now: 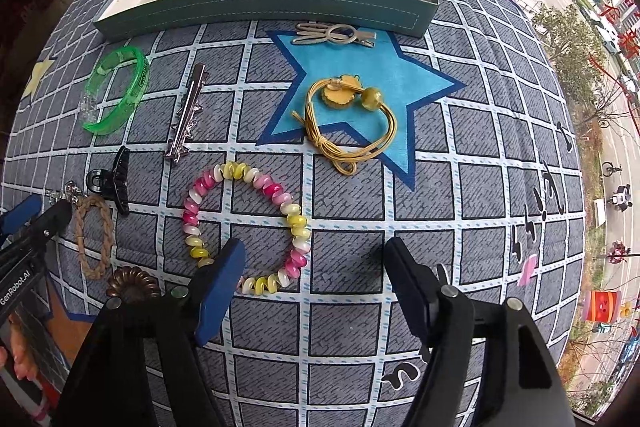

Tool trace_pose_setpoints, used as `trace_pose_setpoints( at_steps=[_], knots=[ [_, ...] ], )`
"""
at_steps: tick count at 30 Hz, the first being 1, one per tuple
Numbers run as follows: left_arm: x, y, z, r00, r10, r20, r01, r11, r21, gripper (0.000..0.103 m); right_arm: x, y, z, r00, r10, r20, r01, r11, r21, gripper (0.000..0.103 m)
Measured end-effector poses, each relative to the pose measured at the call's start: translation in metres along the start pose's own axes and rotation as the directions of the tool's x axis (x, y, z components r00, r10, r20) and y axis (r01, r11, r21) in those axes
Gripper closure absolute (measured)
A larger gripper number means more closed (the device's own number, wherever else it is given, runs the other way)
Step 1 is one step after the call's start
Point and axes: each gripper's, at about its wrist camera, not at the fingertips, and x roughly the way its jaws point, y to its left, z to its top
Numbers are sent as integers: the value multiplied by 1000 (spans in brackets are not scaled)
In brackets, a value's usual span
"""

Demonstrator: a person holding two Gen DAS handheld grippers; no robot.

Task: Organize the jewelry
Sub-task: 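Grasp the silver pendant with left tool while right tool grasps the pink-yellow beaded bracelet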

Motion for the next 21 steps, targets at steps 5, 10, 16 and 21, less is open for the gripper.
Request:
trace_pose_setpoints(
  at_steps=[5, 10, 16, 21],
  knots=[
    [-1, -5, -1, 1000, -21, -1, 21, 999, 35, 73, -6, 11, -8, 1000, 5, 6, -5, 999, -32, 59],
    [-8, 4, 0, 997, -73, -8, 73, 997, -20, 73, -11, 19, -11, 1000, 28, 6, -28, 999, -30, 93],
    [-29, 10, 2, 995, -102, 17, 103, 994, -38, 73, -32, 6, -12, 994, 98, 37, -99, 995, 8, 93],
    [-46, 10, 16, 991, -124, 44, 126, 991, -35, 73, -45, -11, 0, 987, 146, 71, -148, 989, 23, 93]
  ],
)
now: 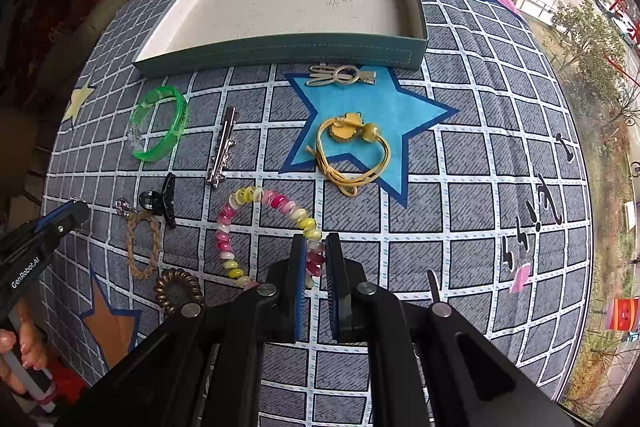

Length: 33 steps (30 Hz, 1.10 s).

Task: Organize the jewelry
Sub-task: 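Grasp the silver pendant with left tool while right tool grasps the pink-yellow beaded bracelet, then open the left tool over the white tray while the right tool releases the bracelet there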

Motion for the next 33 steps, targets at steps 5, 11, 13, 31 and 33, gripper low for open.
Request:
trace_pose_setpoints(
  at_steps=[5, 11, 13, 31, 33],
  knots=[
    [-14, -14, 21, 999, -22, 45, 21, 999, 24, 73, -5, -2, 30, 998, 44, 34, -45, 999, 30, 93],
    [-21, -27, 58, 995, -52, 88, 49, 998, 37, 73, -23, -20, 55, 994, 68, 83, -72, 997, 38, 93],
    [-20, -32, 72, 993, -52, 104, 47, 998, 46, 73, -36, -31, 63, 992, 75, 97, -79, 996, 37, 93],
    [61, -64, 165, 994, -2, 108, -6, 997, 75, 73, 4, -45, 177, 988, 118, 98, -123, 992, 40, 93],
    [74, -67, 169, 995, 13, 98, -21, 996, 86, 73, 13, -47, 186, 989, 114, 90, -118, 992, 42, 93]
  ],
)
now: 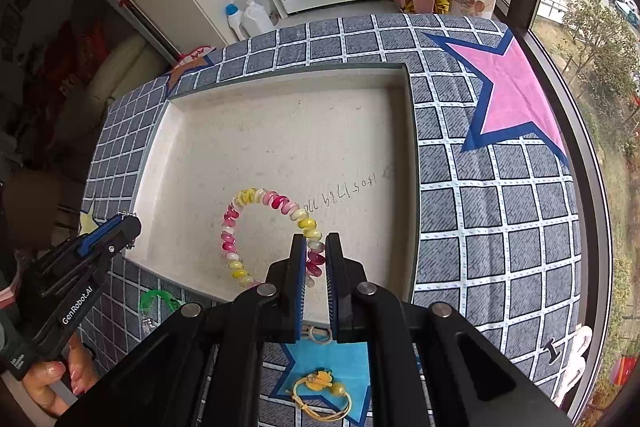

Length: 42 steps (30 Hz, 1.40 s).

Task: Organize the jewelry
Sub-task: 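Open the left tool over the white tray while the right tool releases the bracelet there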

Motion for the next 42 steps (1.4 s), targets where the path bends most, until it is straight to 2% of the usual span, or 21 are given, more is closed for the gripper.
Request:
trace_pose_setpoints(
  at_steps=[9, 16, 24, 26, 28, 29, 30, 31, 32, 33, 39, 42],
  knots=[
    [36, -5, 5, 998, 47, -33, -47, 999, 11, 73, 40, -5, 26, 999, -16, -39, 16, 1000, -10, 93],
    [55, -11, 2, 993, 98, -58, -94, 993, 69, 73, 63, -10, 30, 997, -29, -75, 28, 1000, -11, 93],
    [58, -19, 2, 989, 140, -51, -134, 985, 111, 73, 65, -8, 31, 997, -41, -64, 37, 998, -51, 92],
    [58, -18, 3, 989, 135, -52, -129, 986, 105, 73, 65, -8, 30, 997, -30, -68, 27, 999, -43, 91],
    [56, -17, 3, 991, 128, -50, -123, 988, 98, 72, 64, -9, 31, 997, -3, -72, 1, 1000, -30, 79],
    [55, -17, 3, 991, 125, -49, -120, 988, 97, 68, 63, -10, 31, 998, 3, -70, -5, 1000, -22, 72],
    [54, -17, 3, 991, 125, -46, -120, 988, 98, 54, 61, -11, 31, 998, 7, -65, -8, 1000, -16, 58],
    [51, -17, 3, 991, 128, -37, -124, 987, 97, 12, 59, -12, 31, 998, 16, -57, -17, 1000, -10, 55],
    [47, -18, 3, 990, 140, -11, -139, 986, 89, 0, 56, -13, 31, 998, 31, -51, -31, 1000, -2, 55],
    [40, -18, 3, 989, 149, 24, -150, 985, 85, 0, 53, -14, 31, 998, 45, -44, -45, 999, 8, 55],
    [25, -22, 6, 990, 134, 39, -137, 986, 92, 0, 33, -16, 32, 996, 84, -2, -83, 995, 48, 54],
    [8, -19, 5, 991, 121, 61, -126, 989, 81, 0, 22, -17, 28, 994, 110, 13, -111, 991, 71, 47]
  ],
)
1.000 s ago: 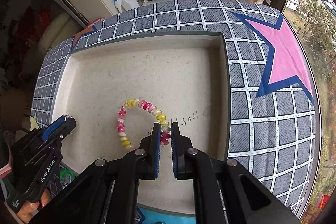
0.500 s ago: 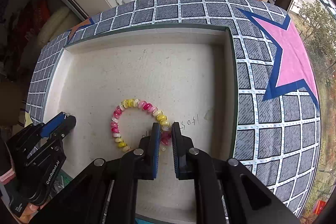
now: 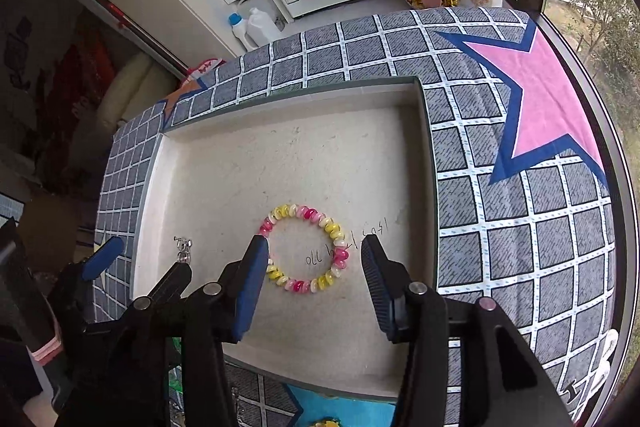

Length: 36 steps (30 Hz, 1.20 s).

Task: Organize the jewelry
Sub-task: 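Open the left tool over the white tray while the right tool releases the bracelet there, then withdraw both tools from the tray back toward the remaining jewelry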

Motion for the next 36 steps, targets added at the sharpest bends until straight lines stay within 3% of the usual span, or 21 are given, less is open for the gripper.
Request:
trace_pose_setpoints(
  at_steps=[6, 11, 12, 20, 30, 36],
  knots=[
    [-30, 18, -13, 1000, -26, -2, 26, 999, -44, 0, -25, 6, -14, 999, 38, 38, -38, 999, 13, 20],
    [-51, 39, -40, 1000, 16, -18, -18, 997, -77, 0, -44, 10, -35, 998, 49, 50, -49, 999, 13, 18],
    [-54, 42, -47, 1000, 13, -26, -15, 997, -82, 0, -48, 10, -40, 997, 54, 53, -55, 998, 14, 13],
    [-71, 63, -106, 994, 41, -100, -50, 995, -88, 0, -70, 7, -82, 995, 79, 57, -82, 995, 49, 12],
    [-86, 75, -164, 985, 68, -157, -81, 994, -78, 0, -86, 12, -123, 996, 49, 74, -54, 996, 65, 12],
    [-80, 87, -191, 977, 45, -209, -68, 992, -105, 0, -80, 24, -147, 999, 37, 1, -37, 998, 49, 12]
  ],
)
